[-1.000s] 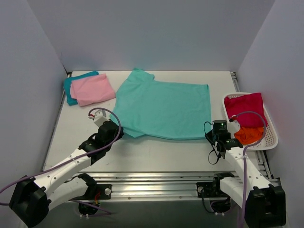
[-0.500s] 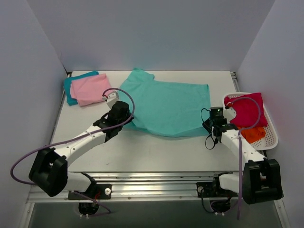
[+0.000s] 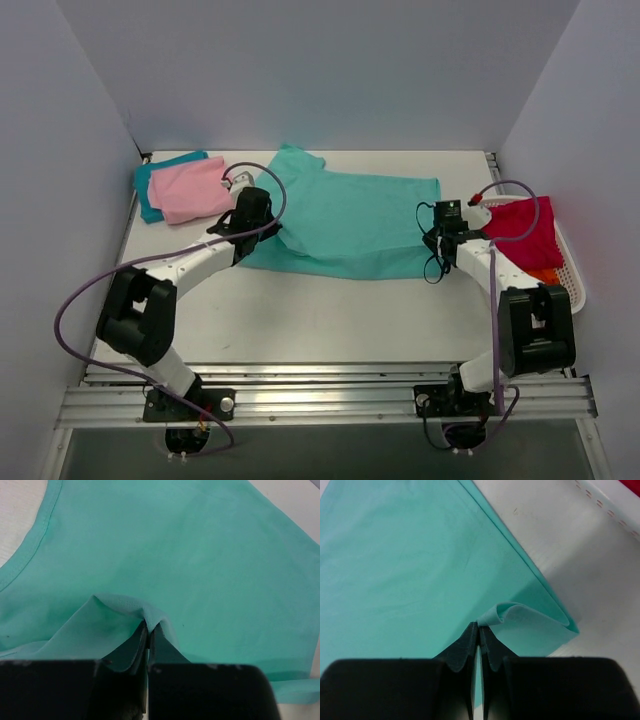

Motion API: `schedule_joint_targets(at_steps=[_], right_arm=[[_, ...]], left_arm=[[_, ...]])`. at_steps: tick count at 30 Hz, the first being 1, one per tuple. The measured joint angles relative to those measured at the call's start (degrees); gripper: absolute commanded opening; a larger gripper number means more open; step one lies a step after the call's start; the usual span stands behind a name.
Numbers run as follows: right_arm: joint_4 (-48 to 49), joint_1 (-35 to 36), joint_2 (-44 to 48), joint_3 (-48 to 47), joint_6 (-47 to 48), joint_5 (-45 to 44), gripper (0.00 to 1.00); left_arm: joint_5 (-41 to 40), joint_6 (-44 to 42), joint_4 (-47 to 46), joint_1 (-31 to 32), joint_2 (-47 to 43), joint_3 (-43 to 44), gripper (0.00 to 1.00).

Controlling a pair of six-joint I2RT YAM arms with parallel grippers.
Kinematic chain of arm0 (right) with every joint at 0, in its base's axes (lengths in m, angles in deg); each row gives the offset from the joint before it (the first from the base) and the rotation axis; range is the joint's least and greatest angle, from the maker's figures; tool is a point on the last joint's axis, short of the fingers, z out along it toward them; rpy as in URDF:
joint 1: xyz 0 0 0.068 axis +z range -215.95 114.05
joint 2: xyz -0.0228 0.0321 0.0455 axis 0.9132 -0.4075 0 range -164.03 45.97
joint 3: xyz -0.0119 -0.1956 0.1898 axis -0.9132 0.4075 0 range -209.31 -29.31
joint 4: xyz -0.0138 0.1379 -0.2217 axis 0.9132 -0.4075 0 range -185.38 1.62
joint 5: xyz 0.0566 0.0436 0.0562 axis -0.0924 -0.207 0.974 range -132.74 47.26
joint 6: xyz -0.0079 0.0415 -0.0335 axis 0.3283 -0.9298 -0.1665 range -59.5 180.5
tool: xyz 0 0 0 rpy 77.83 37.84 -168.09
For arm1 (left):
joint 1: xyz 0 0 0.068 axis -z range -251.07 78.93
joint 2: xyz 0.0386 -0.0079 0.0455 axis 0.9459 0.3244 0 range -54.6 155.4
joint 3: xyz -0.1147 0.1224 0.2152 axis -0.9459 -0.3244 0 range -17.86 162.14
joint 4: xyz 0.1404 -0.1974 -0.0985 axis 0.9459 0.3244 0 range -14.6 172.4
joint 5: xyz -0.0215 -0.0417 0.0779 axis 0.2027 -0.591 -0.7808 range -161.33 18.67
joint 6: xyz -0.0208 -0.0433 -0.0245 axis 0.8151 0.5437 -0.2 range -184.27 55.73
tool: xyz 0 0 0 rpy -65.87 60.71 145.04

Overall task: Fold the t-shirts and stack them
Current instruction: Fold the tshirt

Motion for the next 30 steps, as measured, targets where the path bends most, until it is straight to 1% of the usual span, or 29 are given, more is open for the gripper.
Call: schedule_joint_targets(at_steps=[7,11,17,21,22,23,24,25,26,27,28,29,30], right_arm=[[-0.13,-0.04,-7.58,-5.18,-0.15,-1.77,0.0],[-0.15,-0.31,-11.45,-7.65,-0.42,-2.86,0.0],[-0.35,-1.57,-16.9,-10.99,-0.92,-4.31,0.0],[-0.22,-2.58,-19.12,-11.19,-1.51,-4.66,0.0],[-0.24,-2.69,-19.89,-11.5,-1.6,-4.72,0.0],[-0.2,-2.84,-20.7,-11.82,-1.73,-4.83,0.0],[-0.17,-2.99,-20.98,-11.93,-1.75,-4.9,0.0],[-0.13,-3.06,-21.73,-12.2,-1.84,-5.07,0.01],[-0.09,-3.08,-22.34,-12.41,-1.88,-5.14,0.14],[-0.02,-3.28,-22.86,-12.61,-2.27,-5.29,0.27],[0.28,-3.3,-23.1,-13.03,-2.54,-5.4,0.48],[0.33,-3.28,-23.28,-13.6,-2.97,-5.57,0.73],[0.33,-3.3,-23.45,-14.08,-3.1,-5.9,0.82]], left_arm=[[5.31,-1.75,-1.09,-3.76,10.14,6.95,0.02],[8.66,-3.02,-1.14,-5.9,16.35,12.61,0.02],[12.5,-4.13,-0.63,-7.63,24.11,20.76,0.02],[13.94,-4.66,-0.15,-8.11,27.32,24.09,0.03],[14.25,-4.7,0.0,-8.2,28.02,24.79,0.04],[14.51,-4.72,0.13,-8.28,28.7,25.44,0.11],[14.75,-4.76,0.31,-8.39,29.38,26.08,0.14],[14.97,-4.9,0.33,-8.48,30.1,26.67,0.21],[15.19,-5.09,0.44,-8.57,30.67,27.08,0.41],[15.39,-5.53,0.44,-8.66,31.23,27.41,0.52],[15.52,-5.46,0.46,-8.76,31.71,27.69,0.6],[15.56,-5.44,0.52,-8.85,32.28,28.04,0.68],[15.61,-5.53,0.66,-8.96,32.81,28.48,0.78]])
